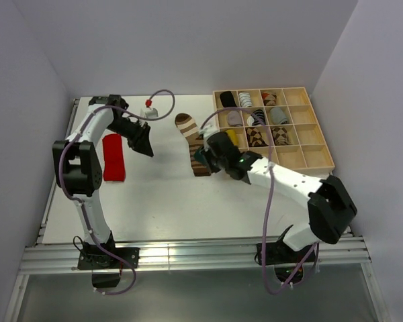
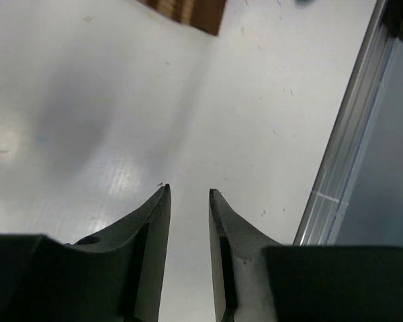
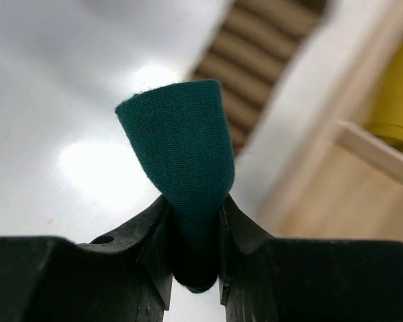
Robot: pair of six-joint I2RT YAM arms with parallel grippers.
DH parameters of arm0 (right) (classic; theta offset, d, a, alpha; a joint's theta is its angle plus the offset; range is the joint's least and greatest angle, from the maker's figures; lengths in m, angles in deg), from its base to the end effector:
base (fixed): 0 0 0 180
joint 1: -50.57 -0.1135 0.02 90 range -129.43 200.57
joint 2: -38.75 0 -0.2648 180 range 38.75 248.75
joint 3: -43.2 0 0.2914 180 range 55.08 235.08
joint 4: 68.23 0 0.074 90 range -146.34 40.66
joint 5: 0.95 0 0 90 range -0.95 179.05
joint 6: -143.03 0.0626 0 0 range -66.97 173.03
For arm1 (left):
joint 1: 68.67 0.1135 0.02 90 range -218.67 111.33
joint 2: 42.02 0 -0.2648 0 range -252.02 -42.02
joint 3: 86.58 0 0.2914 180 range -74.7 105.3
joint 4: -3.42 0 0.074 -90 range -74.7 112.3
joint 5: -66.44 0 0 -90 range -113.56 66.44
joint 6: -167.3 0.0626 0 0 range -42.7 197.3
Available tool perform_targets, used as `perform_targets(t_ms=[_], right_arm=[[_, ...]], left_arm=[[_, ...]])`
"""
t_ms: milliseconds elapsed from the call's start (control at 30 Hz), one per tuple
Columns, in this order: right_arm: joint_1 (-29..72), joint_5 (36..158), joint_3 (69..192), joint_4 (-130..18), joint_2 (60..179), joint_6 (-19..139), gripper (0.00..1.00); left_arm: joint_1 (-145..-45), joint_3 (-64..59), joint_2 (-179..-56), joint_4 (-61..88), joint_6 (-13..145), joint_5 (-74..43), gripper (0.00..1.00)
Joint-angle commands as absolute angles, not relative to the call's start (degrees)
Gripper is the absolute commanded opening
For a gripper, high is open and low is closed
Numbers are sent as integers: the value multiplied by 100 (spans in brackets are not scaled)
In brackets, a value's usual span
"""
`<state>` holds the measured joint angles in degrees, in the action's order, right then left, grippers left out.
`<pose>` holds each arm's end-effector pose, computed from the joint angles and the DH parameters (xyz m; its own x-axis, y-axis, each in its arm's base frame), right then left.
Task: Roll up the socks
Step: Pick up the sock at the center of the board, then place the sock in the storage box.
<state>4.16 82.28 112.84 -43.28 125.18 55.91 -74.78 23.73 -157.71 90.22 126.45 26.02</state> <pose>0.2702 0.2731 0.2030 -0.4915 -0.4440 -0.7492 -0.6347 0.7717 -0.0409 0.4131 -0.0921 0.2103 -0.6195 0.5596 -0.5506 0.7779 0.3432 -0.5264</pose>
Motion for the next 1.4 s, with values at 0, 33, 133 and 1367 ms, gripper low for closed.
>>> perform_targets(t_ms=[0,33,133,1367], right_arm=[[1151,7570,11493,-3956,12032,6331,0],[1329,7517,11502,-3790,11909,6427,0],[2005,7148,11441,-3517,11689,6762,0],[5189,6470,11432,-3059,13454,6710,0]], left_arm=[[-7307,2698,-15338,8764,12081,3066,33],[-7289,2716,-15302,8677,11968,3076,33],[-7280,2673,-15206,8342,11720,3172,33],[-7149,2848,-15504,9045,13004,3867,32]])
